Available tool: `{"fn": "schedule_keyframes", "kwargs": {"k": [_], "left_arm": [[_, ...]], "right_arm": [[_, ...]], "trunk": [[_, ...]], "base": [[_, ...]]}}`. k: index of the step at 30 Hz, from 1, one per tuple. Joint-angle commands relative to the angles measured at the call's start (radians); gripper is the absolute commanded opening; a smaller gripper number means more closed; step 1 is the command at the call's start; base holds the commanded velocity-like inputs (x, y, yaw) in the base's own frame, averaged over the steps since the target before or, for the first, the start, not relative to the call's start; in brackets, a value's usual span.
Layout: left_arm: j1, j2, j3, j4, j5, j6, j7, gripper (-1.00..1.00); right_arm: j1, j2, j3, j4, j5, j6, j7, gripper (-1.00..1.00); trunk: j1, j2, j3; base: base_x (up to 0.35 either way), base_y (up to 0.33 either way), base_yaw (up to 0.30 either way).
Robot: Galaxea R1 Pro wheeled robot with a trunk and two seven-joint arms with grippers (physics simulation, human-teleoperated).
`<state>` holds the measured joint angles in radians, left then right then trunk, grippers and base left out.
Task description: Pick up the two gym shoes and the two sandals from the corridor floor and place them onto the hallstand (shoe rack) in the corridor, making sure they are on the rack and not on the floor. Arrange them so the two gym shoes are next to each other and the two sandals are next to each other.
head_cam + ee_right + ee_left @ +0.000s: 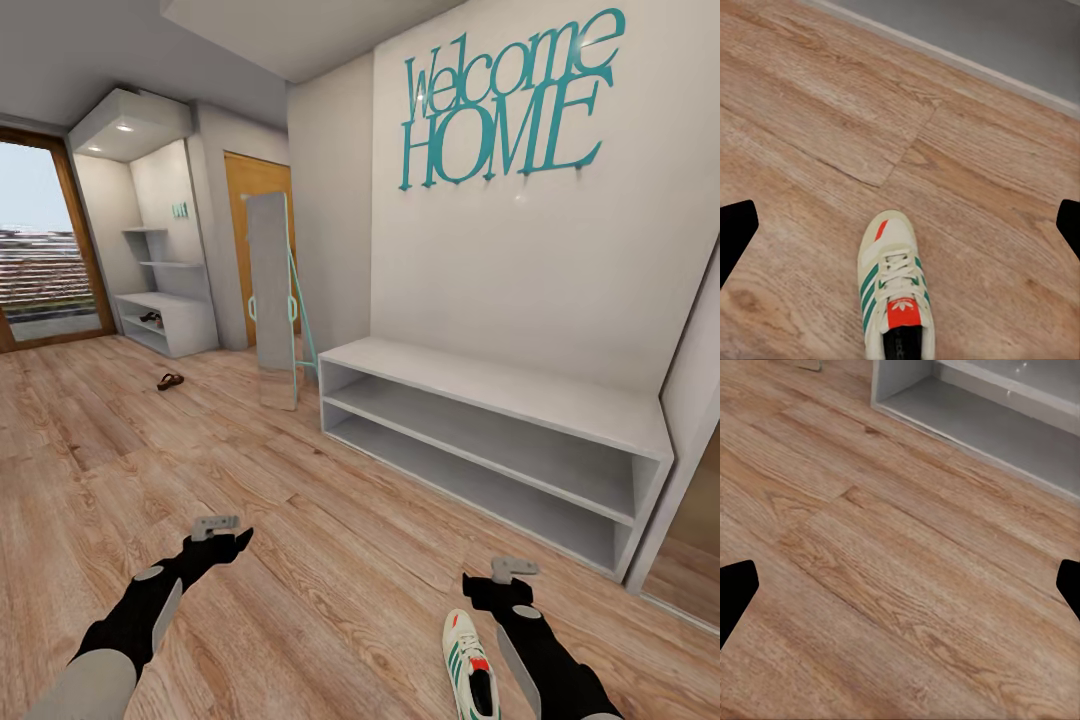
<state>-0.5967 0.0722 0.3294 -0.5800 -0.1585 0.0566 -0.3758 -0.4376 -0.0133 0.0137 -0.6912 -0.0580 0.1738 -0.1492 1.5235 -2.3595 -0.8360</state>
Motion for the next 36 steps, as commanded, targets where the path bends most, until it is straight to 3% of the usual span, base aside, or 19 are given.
{"fn": "schedule_keyframes", "kwargs": {"k": [1, 13, 26, 31, 36], "left_arm": [[-0.001, -0.001, 0.007, -0.003, -0.010, 0.005, -0.009, 1.00], [0.000, -0.001, -0.007, -0.009, -0.012, 0.006, -0.010, 1.00], [-0.001, -0.002, -0.060, -0.057, -0.010, 0.014, -0.012, 1.00], [-0.001, -0.003, -0.071, -0.094, -0.008, 0.053, -0.013, 1.00], [-0.003, -0.013, -0.080, -0.146, -0.007, 0.122, -0.013, 1.00]], "right_arm": [[0.000, -0.001, 0.002, 0.001, -0.006, 0.005, -0.004, 1.00], [0.000, -0.001, 0.003, 0.033, -0.008, 0.004, -0.003, 1.00], [0.000, 0.000, 0.003, 0.080, -0.008, 0.003, -0.003, 1.00], [0.000, 0.000, 0.002, 0.101, -0.008, 0.003, -0.003, 1.00], [0.000, -0.002, 0.002, 0.110, -0.008, 0.002, -0.003, 1.00]], "trunk": [[0.000, 0.000, -0.001], [0.000, 0.000, -0.001], [0.000, 0.000, -0.001], [0.000, 0.000, -0.001], [0.019, -0.035, -0.017]], "base": [[0.021, 0.000, 0.000], [0.084, 0.000, 0.000], [0.009, 0.000, 0.000], [0.001, 0.000, 0.000], [0.000, 0.000, 0.000]]}}
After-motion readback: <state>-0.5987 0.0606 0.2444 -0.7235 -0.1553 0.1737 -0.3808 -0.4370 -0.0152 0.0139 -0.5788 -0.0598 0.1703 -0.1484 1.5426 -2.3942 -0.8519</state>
